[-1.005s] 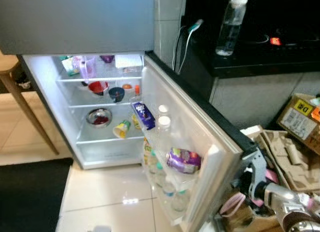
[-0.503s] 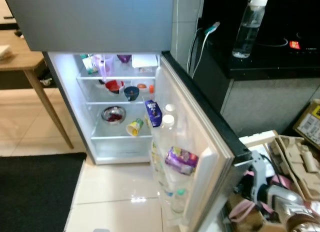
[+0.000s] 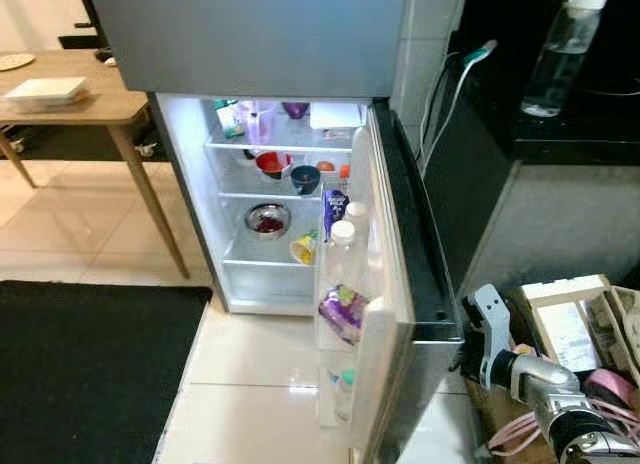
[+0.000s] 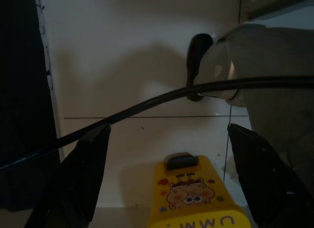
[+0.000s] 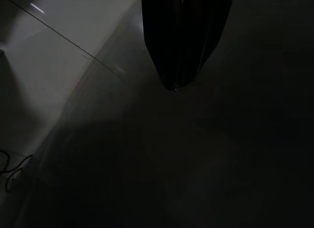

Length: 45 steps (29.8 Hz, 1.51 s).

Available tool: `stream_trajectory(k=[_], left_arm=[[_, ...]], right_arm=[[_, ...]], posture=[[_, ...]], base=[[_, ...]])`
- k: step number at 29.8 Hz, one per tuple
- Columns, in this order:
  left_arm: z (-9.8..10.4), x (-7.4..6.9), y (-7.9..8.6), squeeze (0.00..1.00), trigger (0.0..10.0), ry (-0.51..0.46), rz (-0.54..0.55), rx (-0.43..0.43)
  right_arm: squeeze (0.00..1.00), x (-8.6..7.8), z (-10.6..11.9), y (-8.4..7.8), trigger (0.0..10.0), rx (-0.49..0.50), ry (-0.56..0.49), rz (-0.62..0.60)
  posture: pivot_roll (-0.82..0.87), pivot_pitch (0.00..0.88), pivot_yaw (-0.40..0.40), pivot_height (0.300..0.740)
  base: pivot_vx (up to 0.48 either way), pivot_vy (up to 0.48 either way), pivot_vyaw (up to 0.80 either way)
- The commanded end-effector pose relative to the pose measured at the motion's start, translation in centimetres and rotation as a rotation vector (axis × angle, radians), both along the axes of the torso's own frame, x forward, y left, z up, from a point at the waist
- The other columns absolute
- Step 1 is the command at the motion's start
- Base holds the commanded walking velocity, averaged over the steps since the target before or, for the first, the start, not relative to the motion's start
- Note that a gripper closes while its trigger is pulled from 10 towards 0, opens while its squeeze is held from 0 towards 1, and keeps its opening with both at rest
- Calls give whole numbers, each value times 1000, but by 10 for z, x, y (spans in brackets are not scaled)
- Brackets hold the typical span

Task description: Restocking fridge

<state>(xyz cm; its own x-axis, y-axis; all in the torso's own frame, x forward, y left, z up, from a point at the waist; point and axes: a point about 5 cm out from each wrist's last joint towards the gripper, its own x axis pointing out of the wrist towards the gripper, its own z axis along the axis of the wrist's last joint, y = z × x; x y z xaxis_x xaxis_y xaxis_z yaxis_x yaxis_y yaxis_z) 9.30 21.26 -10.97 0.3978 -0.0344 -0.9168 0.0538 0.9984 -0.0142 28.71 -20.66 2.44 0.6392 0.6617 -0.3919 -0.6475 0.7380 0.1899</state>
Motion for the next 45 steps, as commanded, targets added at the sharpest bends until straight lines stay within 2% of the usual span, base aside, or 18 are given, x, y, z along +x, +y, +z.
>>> stream_trajectory(k=[1, 11, 12, 15, 19, 23, 27, 28, 29, 33, 35, 37, 39, 40, 42, 43, 45], left_arm=[[-1, -2, -3, 0, 10000, 7, -11, -6], [-1, -1, -4, 0, 10000, 5, -11, -11], [-1, -1, -4, 0, 10000, 6, -10, -11], [-1, -1, -4, 0, 10000, 6, -10, -12], [-1, -2, -5, 0, 10000, 8, -10, -14], [-2, -3, -6, 0, 10000, 9, -10, -15], [-2, -4, -7, 0, 10000, 10, -10, -16], [-2, -4, -8, 0, 10000, 11, -9, -18], [-2, -4, -8, 0, 10000, 11, -7, -19], [-3, -5, -9, 0, 10000, 12, -6, -21], [-3, -5, -10, 0, 10000, 13, -4, -23], [-3, -5, -10, 0, 10000, 13, -3, -23], [-3, -5, -10, 0, 10000, 2, 7, -18], [-3, -5, -10, 0, 10000, 2, 7, -18], [-2, -4, -9, 0, 10000, -4, 14, -7], [-2, -4, -9, 0, 10000, -4, 14, -7], [-2, -3, -8, 0, 10000, -5, 17, 3]], right_arm=[[0, -1, 1, 2, 10000, 1, -7, 41], [0, -7, -2, 20, 10000, 24, 15, 186], [0, -8, -2, 27, 10000, 33, 14, 230], [0, -8, -2, 30, 10000, 37, 14, 249], [0, -10, 1, 43, 10000, 45, 4, 360], [0, -6, 11, 58, 10000, 71, -35, 461], [0, 0, 21, 70, 10000, 91, -80, 505], [0, 9, 33, 85, 10000, 111, -137, 519], [0, 14, 39, 92, 10000, 114, -167, 521], [0, 21, 51, 108, 10000, 116, -230, 529], [0, 28, 58, 118, 10000, 108, -260, 491], [0, 30, 59, 120, 10000, 106, -264, 481], [0, 44, 59, 121, 10000, 33, -273, 299], [0, 44, 59, 121, 10000, 33, -273, 299], [0, 47, 42, 106, 10000, -129, -228, 150], [0, 47, 42, 106, 10000, -129, -228, 150], [0, 38, 16, 80, 10000, -273, -138, 30]], posture=[[-65, 0, -27, 740], [-67, 0, -28, 740], [-67, 0, -28, 740], [-67, 0, -28, 740], [-67, 0, -31, 740], [-68, 0, -32, 740], [-67, 0, -36, 740], [-66, 0, -38, 740], [-66, 0, -38, 740], [-63, 0, -41, 740], [-63, 0, -41, 740], [-63, 0, -41, 740], [-58, 0, -45, 740], [-58, 0, -45, 740], [-54, 0, -46, 740], [-54, 0, -46, 740], [-54, 0, -46, 740]], base=[[0, 0, 800], [0, 0, 800], [0, 0, 800], [0, 0, 800], [0, 0, 800], [0, 0, 800], [0, 0, 800], [0, 0, 800], [0, 0, 800], [0, 0, 798], [0, 0, 794], [0, 0, 794], [0, 0, 0], [0, 0, 0], [0, 0, 0], [0, 0, 0], [0, 0, 0]])
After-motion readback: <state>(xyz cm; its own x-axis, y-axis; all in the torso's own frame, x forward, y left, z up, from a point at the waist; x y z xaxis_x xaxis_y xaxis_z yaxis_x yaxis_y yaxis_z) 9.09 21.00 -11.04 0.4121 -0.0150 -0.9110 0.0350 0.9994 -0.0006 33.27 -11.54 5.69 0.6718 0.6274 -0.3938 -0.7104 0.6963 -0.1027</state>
